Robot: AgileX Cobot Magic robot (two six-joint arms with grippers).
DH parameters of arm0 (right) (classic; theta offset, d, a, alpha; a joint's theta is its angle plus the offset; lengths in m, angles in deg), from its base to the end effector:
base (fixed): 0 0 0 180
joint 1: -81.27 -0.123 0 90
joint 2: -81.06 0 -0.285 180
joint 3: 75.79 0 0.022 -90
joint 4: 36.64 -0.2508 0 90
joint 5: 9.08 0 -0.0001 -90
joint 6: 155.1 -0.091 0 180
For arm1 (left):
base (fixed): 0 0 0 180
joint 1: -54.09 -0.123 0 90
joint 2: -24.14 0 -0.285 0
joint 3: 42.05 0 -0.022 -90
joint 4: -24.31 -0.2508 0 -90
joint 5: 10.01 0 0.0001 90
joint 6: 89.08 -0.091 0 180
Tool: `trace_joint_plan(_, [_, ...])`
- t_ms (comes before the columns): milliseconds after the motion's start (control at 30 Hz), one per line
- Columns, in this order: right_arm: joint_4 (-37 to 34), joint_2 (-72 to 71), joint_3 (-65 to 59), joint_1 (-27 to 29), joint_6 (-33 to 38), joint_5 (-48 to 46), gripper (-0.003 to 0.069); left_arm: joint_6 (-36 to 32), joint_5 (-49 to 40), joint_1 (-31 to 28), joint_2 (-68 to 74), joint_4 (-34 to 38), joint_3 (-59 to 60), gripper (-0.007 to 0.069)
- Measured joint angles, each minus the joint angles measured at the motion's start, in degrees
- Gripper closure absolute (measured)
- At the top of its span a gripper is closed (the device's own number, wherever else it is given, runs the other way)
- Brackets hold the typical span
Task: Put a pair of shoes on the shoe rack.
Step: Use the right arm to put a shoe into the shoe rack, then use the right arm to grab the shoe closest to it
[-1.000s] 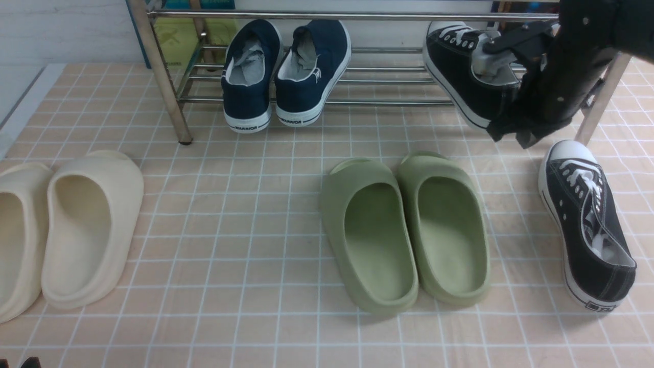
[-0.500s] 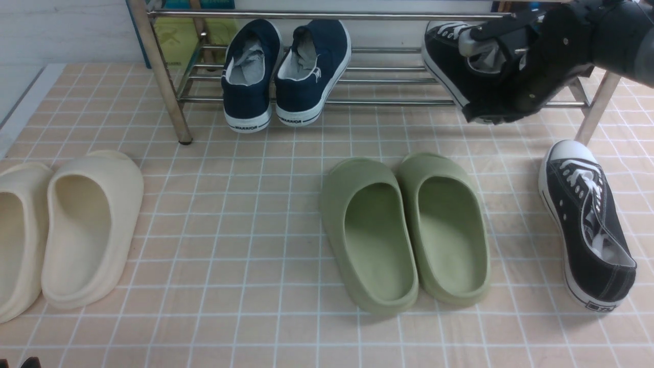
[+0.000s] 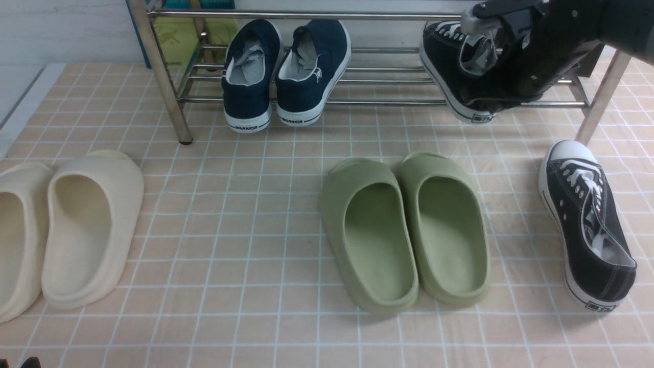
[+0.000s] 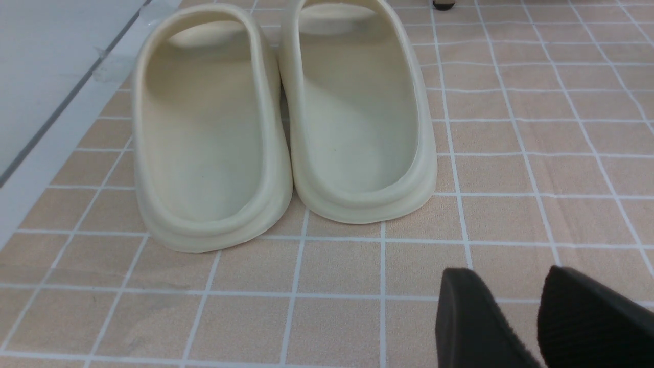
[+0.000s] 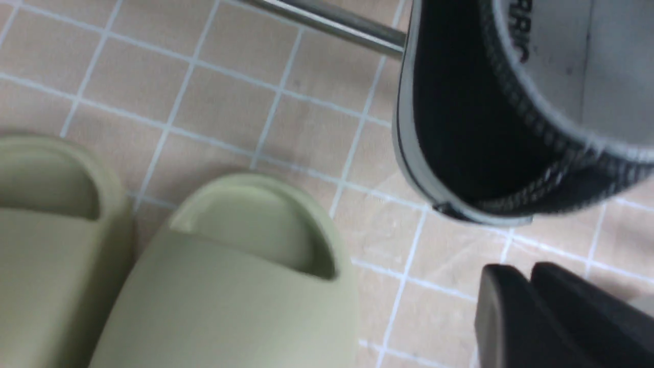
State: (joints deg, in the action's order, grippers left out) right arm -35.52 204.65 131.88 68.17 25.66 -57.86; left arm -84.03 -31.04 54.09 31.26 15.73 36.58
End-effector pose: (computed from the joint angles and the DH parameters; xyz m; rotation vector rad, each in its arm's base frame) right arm 0.4502 0.1034 0.2821 -0.3151 2.5067 0.0628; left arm 0.0527 0.0049 0.1728 0.0110 1.8603 0.0857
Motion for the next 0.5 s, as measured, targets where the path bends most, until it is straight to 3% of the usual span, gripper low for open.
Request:
trace_joint_plan(133, [0.25,-4.90,3.10,0.00,0.09,-11.35,0.0326,0.00,0.00,0.00,0.00,0.00,0.00,0.0385])
trace_joint_plan(233, [0.66,-9.22,3.37,0.00,0.94,-18.32,0.0220,0.00,0.00,0.00,0.00,0.00,0.00,0.0385])
trace_joint_plan(333, [0.71,-13.23,1.12,0.00,1.47,-21.40,0.0152,0.00,0.00,0.00,0.00,0.00,0.00,0.0385])
trace_joint_plan(500, [-0.05,-22.85,-14.00,0.00,0.31,-21.72,0.0136,0.00,0.00,0.00,0.00,0.00,0.00,0.0385])
